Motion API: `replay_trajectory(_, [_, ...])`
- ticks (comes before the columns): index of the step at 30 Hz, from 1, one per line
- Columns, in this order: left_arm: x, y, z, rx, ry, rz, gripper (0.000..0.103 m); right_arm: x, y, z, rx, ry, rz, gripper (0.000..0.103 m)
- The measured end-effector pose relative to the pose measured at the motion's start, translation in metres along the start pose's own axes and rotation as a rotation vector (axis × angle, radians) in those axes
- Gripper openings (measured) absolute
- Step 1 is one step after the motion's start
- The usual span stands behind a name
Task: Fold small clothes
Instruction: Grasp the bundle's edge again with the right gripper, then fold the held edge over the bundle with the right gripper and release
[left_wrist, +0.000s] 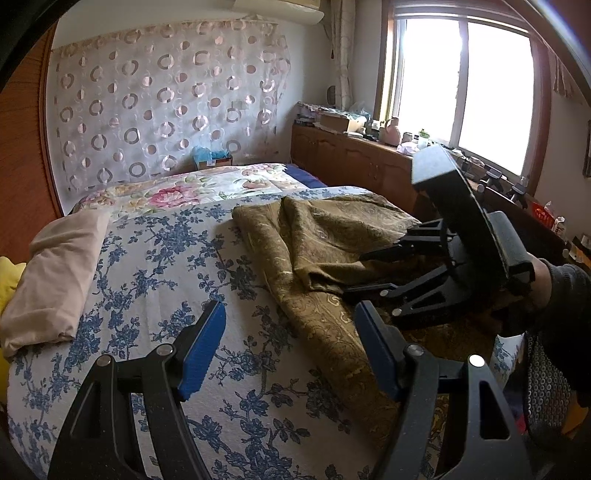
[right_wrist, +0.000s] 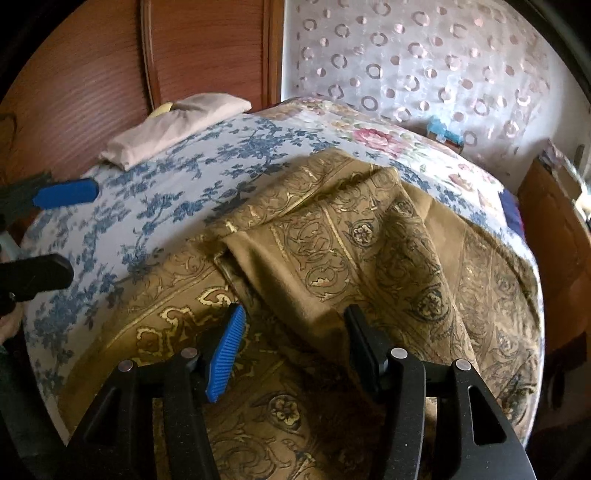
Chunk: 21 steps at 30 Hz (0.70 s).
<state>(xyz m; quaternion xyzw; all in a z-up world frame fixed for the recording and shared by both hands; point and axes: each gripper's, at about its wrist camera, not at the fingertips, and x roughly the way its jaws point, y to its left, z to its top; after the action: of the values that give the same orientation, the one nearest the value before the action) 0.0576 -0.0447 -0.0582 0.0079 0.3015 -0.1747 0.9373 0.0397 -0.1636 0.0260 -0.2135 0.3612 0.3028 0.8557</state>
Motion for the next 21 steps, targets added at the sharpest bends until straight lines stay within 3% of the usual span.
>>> replay_trajectory(5, [0.004,-0.003,-0.001,0.009,0.016,-0.005,0.073,0.006,-0.007,0.002,0.027,0.010,0.036,0.058])
replay_trajectory(8, [0.005,-0.004,-0.003,0.010,0.021,-0.008,0.073,0.006,-0.014,0.001,0.031,0.002,0.023,0.030])
replay_trajectory(9, [0.006,-0.004,-0.003,0.011,0.023,-0.010,0.073,0.004,-0.019,0.001,0.038,0.001,0.022,0.015])
replay_trajectory(10, [0.006,-0.004,-0.003,0.011,0.024,-0.010,0.073,0.002,-0.022,0.002,0.045,-0.003,0.023,0.012])
replay_trajectory(17, [0.007,-0.006,-0.004,0.015,0.028,-0.014,0.073,-0.032,-0.065,0.017,0.103,-0.113,-0.106,0.010])
replay_trajectory(21, [0.006,-0.006,-0.004,0.015,0.028,-0.015,0.073,-0.035,-0.100,0.024,0.145,-0.114,-0.197,0.010])
